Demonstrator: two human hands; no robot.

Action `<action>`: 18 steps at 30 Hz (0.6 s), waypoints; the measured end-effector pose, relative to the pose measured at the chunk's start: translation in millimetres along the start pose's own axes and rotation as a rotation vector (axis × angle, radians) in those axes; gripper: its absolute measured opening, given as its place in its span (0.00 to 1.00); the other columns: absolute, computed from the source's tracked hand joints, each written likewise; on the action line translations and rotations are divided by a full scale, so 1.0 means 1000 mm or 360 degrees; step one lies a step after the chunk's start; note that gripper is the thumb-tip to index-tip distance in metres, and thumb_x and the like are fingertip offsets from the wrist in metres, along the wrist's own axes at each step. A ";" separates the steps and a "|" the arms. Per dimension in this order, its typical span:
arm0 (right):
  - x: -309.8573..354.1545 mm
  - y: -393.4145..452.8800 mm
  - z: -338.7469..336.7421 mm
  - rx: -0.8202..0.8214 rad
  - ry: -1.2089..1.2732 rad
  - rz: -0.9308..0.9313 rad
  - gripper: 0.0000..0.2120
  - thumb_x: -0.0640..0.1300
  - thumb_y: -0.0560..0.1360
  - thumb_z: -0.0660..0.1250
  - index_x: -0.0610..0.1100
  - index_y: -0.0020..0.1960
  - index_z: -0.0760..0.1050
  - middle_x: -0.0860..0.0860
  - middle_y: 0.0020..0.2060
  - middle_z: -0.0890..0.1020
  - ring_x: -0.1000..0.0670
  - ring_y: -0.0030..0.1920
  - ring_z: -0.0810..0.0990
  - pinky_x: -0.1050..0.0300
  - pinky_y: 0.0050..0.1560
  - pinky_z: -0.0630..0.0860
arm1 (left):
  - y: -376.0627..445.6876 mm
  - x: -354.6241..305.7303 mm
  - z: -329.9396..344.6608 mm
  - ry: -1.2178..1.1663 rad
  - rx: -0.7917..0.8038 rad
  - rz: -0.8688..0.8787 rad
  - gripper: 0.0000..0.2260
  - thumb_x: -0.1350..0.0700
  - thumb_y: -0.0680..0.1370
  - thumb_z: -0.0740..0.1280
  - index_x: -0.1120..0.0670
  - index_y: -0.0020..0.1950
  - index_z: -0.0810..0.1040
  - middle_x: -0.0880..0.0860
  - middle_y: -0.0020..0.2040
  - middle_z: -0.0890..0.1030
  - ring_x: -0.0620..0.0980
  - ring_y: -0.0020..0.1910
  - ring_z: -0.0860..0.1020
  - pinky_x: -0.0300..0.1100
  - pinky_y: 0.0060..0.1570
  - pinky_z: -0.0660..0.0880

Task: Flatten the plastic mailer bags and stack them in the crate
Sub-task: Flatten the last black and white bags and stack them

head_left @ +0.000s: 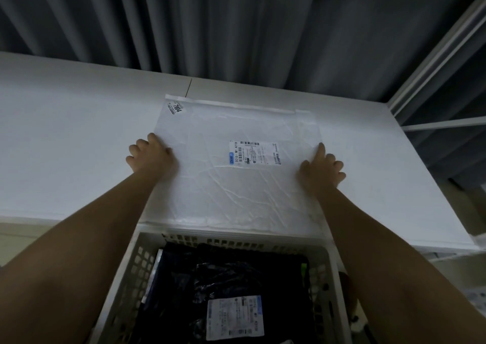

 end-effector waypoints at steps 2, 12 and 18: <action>-0.004 0.001 0.000 0.0012 -0.0046 -0.0001 0.30 0.53 0.79 0.56 0.47 0.77 0.50 0.39 0.64 0.68 0.38 0.63 0.66 0.44 0.62 0.63 | 0.002 0.001 0.001 0.0013 0.0007 -0.0017 0.21 0.51 0.80 0.60 0.63 0.68 0.62 0.66 0.65 0.67 0.65 0.65 0.64 0.54 0.62 0.64; -0.036 -0.043 -0.020 0.0049 0.0584 -0.0046 0.30 0.46 0.74 0.67 0.45 0.72 0.59 0.39 0.62 0.67 0.35 0.60 0.71 0.44 0.60 0.69 | -0.034 0.024 -0.012 -0.0165 0.0168 -0.0172 0.24 0.54 0.77 0.66 0.62 0.68 0.63 0.65 0.65 0.64 0.65 0.66 0.64 0.54 0.63 0.64; -0.062 -0.098 -0.036 0.0078 0.0827 -0.0077 0.29 0.41 0.76 0.64 0.45 0.74 0.58 0.38 0.63 0.66 0.35 0.56 0.75 0.49 0.59 0.70 | -0.077 0.044 -0.024 -0.0370 0.0201 -0.0171 0.23 0.57 0.78 0.63 0.61 0.70 0.60 0.65 0.66 0.63 0.67 0.65 0.65 0.55 0.62 0.65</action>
Point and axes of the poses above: each hand's wrist, its own y-axis towards the middle knuckle, its own z-axis out of the palm, x = y × z, the point moved 3 cm from there along y, towards the middle knuckle
